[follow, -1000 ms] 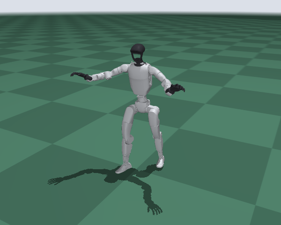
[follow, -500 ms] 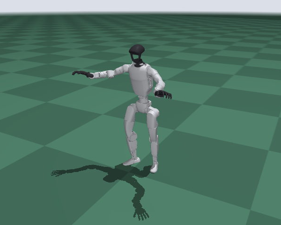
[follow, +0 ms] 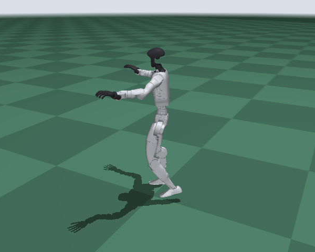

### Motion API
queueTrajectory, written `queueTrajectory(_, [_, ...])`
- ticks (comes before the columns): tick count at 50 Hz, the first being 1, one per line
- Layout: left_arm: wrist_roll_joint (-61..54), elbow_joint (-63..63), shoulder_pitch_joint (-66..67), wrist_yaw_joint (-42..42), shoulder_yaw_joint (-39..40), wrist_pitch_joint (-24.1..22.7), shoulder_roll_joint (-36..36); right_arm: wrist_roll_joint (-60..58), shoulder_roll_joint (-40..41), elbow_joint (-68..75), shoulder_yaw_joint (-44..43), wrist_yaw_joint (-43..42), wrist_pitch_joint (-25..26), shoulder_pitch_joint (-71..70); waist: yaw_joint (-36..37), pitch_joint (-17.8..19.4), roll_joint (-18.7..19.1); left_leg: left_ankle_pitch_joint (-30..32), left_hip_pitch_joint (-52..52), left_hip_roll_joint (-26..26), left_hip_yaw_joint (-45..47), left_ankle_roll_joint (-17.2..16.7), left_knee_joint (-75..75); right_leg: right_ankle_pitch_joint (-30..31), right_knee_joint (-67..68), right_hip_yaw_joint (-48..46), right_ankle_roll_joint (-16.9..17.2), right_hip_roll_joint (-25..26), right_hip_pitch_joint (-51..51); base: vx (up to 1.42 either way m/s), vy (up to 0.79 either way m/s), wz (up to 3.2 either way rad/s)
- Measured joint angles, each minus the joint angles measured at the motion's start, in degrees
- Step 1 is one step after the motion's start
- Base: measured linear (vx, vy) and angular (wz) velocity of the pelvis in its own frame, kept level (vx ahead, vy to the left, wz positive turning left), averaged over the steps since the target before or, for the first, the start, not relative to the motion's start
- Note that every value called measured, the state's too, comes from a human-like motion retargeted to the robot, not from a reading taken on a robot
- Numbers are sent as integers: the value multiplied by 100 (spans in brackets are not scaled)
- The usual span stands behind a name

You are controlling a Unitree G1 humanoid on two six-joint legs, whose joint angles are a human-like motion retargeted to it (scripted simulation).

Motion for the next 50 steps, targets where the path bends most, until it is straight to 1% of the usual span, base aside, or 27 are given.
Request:
queueTrajectory(3, [-394,12,44,648,30,-616,51,5,-11,-136,160,-311,-413,-46,175,39,141,-13,338,-150,-978,-58,-855,70,-188,944,7,305,136,14,14,-325])
queueTrajectory(5, [-711,25,70,1175,69,-1138,95,27,-24,-224,265,-588,-718,-103,268,91,271,59,636,-262,-1827,-64,-1482,147,-357,1557,7,485,261,11,18,-311])
queueTrajectory(7, [-979,22,91,1779,89,-1970,149,70,-20,-301,351,-1007,-1155,-159,253,163,429,58,957,-256,-2725,-135,-1899,250,-490,2097,7,720,414,6,23,-271])
queueTrajectory(8, [-1147,35,89,2156,131,-2306,154,87,-24,-325,366,-1218,-1314,-178,228,176,462,89,1044,-345,-3035,-124,-2050,309,-605,2341,7,690,433,-2,35,-239])
queueTrajectory(10, [-1356,20,88,2586,161,-2789,170,97,11,-378,369,-1461,-1521,-161,80,179,524,27,1204,-376,-3351,-189,-2191,430,-746,2723,7,732,459,-5,35,-197])
queueTrajectory(13, [-1586,-24,-13,3601,189,-4327,146,59,119,-407,347,-2154,-2095,-189,-231,221,599,-81,1468,-217,-2867,-367,-2495,580,-798,3185,7,872,374,-9,33,-153])
queueTrajectory(15, [-1587,-87,-39,3962,149,-5063,142,39,196,-437,361,-2428,-2370,-139,-444,200,631,-48,1621,-157,-2355,-460,-2816,655,-821,3370,7,890,218,-21,40,-151])
queueTrajectory(16, [-1592,-118,-69,4513,170,-5935,120,27,234,-436,360,-2789,-2682,-139,-491,185,644,55,1696,-135,-2095,-553,-3091,727,-823,3225,7,897,65,-27,38,-173])
queueTrajectory(17, [-1583,-145,-93,4954,178,-6651,105,31,266,-439,362,-3086,-2944,-127,-533,173,663,161,1772,-108,-1844,-660,-3354,805,-822,2936,7,902,-77,-30,34,-188])
queueTrajectory(18, [-1544,-165,-101,5175,159,-7052,103,64,284,-453,369,-3254,-3105,-87,-564,167,696,275,1847,-68,-1613,-795,-3590,894,-815,2358,7,904,-197,-34,33,-197])
queueTrajectory(19, [-1579,-120,-102,5185,155,-7087,93,99,280,-449,393,-3273,-3117,-68,-581,141,737,417,1884,-67,-1370,-913,-3828,943,-808,1683,7,859,-328,-39,34,-208])
queueTrajectory(20, [-1651,-41,-99,5090,158,-6939,79,136,264,-436,425,-3218,-3054,-57,-590,105,780,574,1901,-86,-1120,-1021,-4068,972,-802,960,7,791,-463,-43,44,-215])
queueTrajectory(21, [-1812,81,-139,4611,142,-6214,68,175,221,-413,471,-2897,-2756,-85,-599,39,815,740,1852,-210,-898,-1024,-4279,925,-808,432,7,632,-570,-45,52,-212])
queueTrajectory(22, [-1935,215,-177,4008,124,-5288,59,189,181,-385,517,-2460,-2375,-116,-608,-20,856,887,1805,-323,-681,-1011,-4464,864,-774,-12,-15,498,-662,-43,57,-203])
queueTrajectory(23, [-1980,375,-210,3158,103,-3959,53,156,152,-350,561,-1790,-1830,-150,-615,-66,906,996,1760,-412,-470,-964,-4594,776,-661,-289,-81,414,-724,-39,50,-199])
queueTrajectory(24, [-1916,460,-230,2555,70,-3117,71,161,127,-341,608,-1356,-1512,-186,-610,-90,968,1066,1736,-444,-248,-943,-4682,678,-471,-474,-186,404,-758,-36,41,-197])
queueTrajectory(25, [-1796,507,-242,2076,32,-2520,101,186,104,-346,656,-1039,-1308,-222,-600,-103,1037,1116,1722,-448,-20,-934,-4749,576,-241,-613,-310,431,-779,-33,33,-203])
queueTrajectory(28, [-1389,693,-190,1238,-10,-1530,196,136,89,-287,788,-515,-1053,-336,-444,-280,1221,1221,1547,-423,725,-908,-4828,36,949,-915,-735,476,-1028,-32,26,-223])
queueTrajectory(31, [-922,835,-83,442,47,-740,313,-22,121,-214,872,-2,-764,-489,-193,-454,1312,1274,1335,-431,1473,-927,-4828,-613,2406,-1334,-939,304,-1284,-32,20,-238])
queueTrajectory(34, [-695,896,107,31,229,-400,430,-191,218,-168,886,311,-585,-592,87,-605,1293,1357,1135,-481,2167,-955,-4828,-957,3554,-1582,-897,101,-1304,-34,13,-227])
queueTrajectory(37, [-714,887,377,-48,506,-358,530,-313,360,-152,867,461,-525,-625,381,-722,1233,1495,928,-479,2800,-960,-4823,-1062,4240,-1581,-728,112,-1105,-39,3,-207])
queueTrajectory(39, [-831,852,625,24,758,-403,574,-368,459,-148,885,506,-515,-637,584,-775,1198,1612,800,-428,3178,-949,-4826,-914,4407,-1530,-622,212,-870,-44,-6,-194])
queueTrajectory(41, [-981,794,897,120,1028,-472,598,-419,542,-147,914,540,-496,-652,803,-789,1161,1744,670,-357,3518,-914,-4828,-546,4341,-1465,-533,333,-588,-49,-12,-182])
queueTrajectory(43, [-1160,734,1147,218,1287,-541,589,-470,601,-149,951,562,-466,-669,1018,-770,1120,1882,538,-282,3830,-889,-4828,-235,3969,-1452,-506,406,-259,-54,-17,-163])
queueTrajectory(44, [-1251,699,1265,288,1413,-596,575,-494,618,-150,972,555,-458,-691,1116,-729,1107,1953,483,-240,3974,-898,-4828,-259,3587,-1475,-523,426,-50,-57,-20,-145])
queueTrajectory(47, [-1562,572,1576,617,1770,-885,500,-526,626,-133,1049,419,-474,-833,1330,-496,1086,2189,333,-123,4229,-975,-4828,-715,1932,-1507,-556,498,681,-61,-24,-106])
queueTrajectory(50, [-1823,480,1814,1019,2024,-1232,387,-506,575,-24,1194,173,-506,-1109,1433,-195,1067,2471,118,-51,3809,-959,-4828,-805,378,-1377,-485,555,1210,-67,-26,-62])
